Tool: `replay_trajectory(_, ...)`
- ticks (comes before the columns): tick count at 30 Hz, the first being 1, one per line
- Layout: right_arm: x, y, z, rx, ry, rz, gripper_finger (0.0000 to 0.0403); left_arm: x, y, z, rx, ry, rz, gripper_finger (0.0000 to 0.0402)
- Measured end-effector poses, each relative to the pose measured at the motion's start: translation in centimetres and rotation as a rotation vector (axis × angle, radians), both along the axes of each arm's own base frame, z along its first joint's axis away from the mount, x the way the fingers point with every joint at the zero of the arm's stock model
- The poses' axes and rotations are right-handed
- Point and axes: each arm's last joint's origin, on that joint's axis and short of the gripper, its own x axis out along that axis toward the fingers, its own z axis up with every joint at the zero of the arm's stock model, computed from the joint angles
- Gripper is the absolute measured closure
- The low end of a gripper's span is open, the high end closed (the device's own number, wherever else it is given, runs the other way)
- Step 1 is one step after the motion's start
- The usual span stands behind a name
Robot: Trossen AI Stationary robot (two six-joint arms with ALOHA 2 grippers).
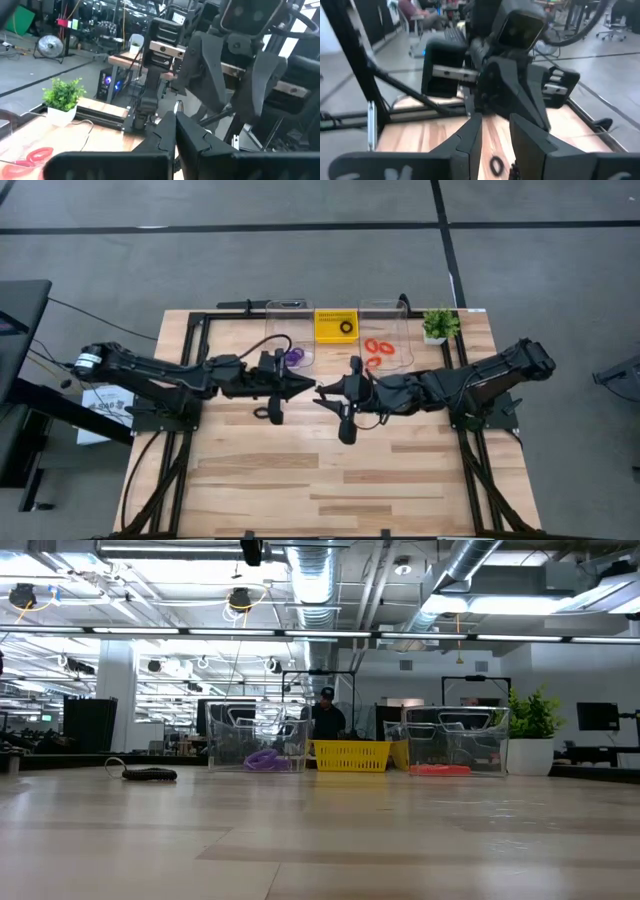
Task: Sort spring keychains
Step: Put the top black spring keychain into the yellow bin
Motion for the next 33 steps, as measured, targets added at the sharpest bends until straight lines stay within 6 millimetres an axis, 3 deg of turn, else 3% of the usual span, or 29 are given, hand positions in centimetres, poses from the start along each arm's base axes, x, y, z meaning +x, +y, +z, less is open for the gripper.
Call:
replay_trajectory(6, -0.5, 0.4, -0.9, -0.029, 0.085, -0.058, 0.0312, 0.0, 0.2, 0.0, 0.003, 0.003, 0.015, 0.0396)
replay_trajectory(16, -1.0, 1.2, -0.9, -0.079, 0.078, -0.171, 0.0338, 0.0, 0.0, -0.5, -0.012, 0.047, 0.005, 0.0395)
replay_trajectory(28, -0.5, -0.7, -1.2, 0.031, 0.084, -0.246, 0.0341, 0.0, -0.2, -0.5, -0.015, 0.054, -0.002, 0.0392)
replay_trajectory(33, -0.2, -1.5, -1.4, 0.121, 0.116, -0.153, 0.0341, 0.0, -0.2, -0.5, -0.015, 0.055, -0.003, 0.0392)
